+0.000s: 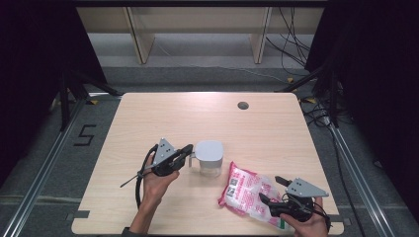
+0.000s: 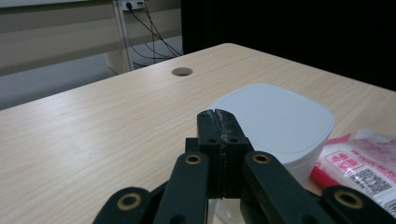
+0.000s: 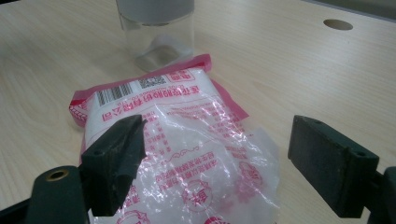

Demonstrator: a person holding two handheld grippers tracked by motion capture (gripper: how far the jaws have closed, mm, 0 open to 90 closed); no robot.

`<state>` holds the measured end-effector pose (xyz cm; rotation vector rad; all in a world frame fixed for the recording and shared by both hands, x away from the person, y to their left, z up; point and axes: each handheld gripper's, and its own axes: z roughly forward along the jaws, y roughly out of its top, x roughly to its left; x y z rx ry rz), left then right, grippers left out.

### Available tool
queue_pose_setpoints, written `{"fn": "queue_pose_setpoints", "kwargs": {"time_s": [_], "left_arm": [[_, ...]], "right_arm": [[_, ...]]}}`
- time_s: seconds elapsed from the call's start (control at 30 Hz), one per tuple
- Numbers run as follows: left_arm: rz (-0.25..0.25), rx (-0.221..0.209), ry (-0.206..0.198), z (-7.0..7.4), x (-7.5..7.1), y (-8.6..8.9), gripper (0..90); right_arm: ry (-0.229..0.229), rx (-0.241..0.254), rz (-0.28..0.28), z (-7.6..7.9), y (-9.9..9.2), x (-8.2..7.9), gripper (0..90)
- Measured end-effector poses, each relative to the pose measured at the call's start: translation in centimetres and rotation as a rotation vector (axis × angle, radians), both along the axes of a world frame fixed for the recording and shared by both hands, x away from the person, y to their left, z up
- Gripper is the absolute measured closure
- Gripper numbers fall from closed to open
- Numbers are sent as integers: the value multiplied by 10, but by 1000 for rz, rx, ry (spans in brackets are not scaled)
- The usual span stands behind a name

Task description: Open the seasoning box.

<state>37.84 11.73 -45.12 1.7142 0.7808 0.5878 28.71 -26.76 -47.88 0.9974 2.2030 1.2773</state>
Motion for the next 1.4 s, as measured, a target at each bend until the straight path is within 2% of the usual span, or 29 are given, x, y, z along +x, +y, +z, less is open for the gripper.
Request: {"fn": "queue_pose_setpoints", "kwargs": {"time_s": [0.03,0.07,0.13,0.17,0.23,0.27,0.33,0.37,0.43,0.47,0.53,0.57,0.67,0.7,0.73,0.87,0.9,0.93,0.97,1.0,1.03,1.1,1.13,1.17,1.2,1.23,1.3,1.37,1.4], "left_arm": [[-4,-10,9,-1,1,-2,893],[0,-15,18,-2,3,-2,893],[-18,-11,6,-4,6,-1,893],[-9,-21,26,-5,5,-2,892],[-13,-3,13,-6,6,-2,890],[-13,-10,18,-6,7,-2,891],[-14,-55,27,-6,7,0,889],[-25,-58,13,-5,7,1,889],[-26,-70,16,-4,6,-1,889],[-37,-64,9,-4,5,-3,889],[-44,-31,8,-3,4,-7,889],[-32,-17,5,-3,3,-8,889],[-29,-6,2,-2,4,-9,890],[-31,-36,9,-4,5,-9,890],[-32,-41,10,-4,5,-9,890],[-20,-33,13,-4,4,-10,889],[-21,-34,11,-4,4,-10,890],[-23,-38,8,-4,4,-10,889],[-30,-29,8,-5,4,-8,889],[-20,-41,18,-5,4,-9,889],[-14,-42,19,-5,4,-9,889],[-14,-36,6,-5,3,-10,889],[-16,-22,7,-4,3,-9,889],[-17,-23,8,-5,3,-9,889],[-34,-17,-18,-5,6,-7,888],[-31,-24,-11,-5,5,-7,888],[-5,-17,-7,-5,3,-8,888],[-9,-16,-4,-5,3,-7,888],[-11,-53,-2,-6,4,-9,888]], "right_arm": [[5,13,-6,-1,1,-1,195],[-28,-9,13,-2,0,2,195],[-10,1,7,-1,0,1,195],[1,3,1,0,0,0,195],[-11,-9,3,0,-1,1,195],[-9,-6,2,-1,0,1,195],[-11,2,10,-1,1,2,195],[-9,5,11,-1,1,2,195],[-28,-8,4,-1,0,3,195],[-31,-6,5,-1,0,3,195],[8,10,-9,-1,2,1,194],[-9,-1,10,-1,1,3,195],[-15,4,-3,-1,1,3,194],[-6,10,-3,-1,2,2,194],[-14,17,-4,0,2,3,194],[-18,38,-2,0,6,7,213],[-38,34,13,0,8,9,234],[-17,52,8,0,12,8,251],[-39,36,28,0,14,11,252],[-15,45,20,2,18,11,252],[-52,27,32,3,19,15,251],[-76,51,41,8,25,20,223],[-55,72,27,12,29,19,212],[-74,65,37,15,32,23,197],[-104,62,45,18,35,27,191],[-88,62,47,21,40,29,194],[-104,69,73,23,46,36,237],[-56,77,73,26,54,38,347],[-80,52,93,26,57,41,391]]}}
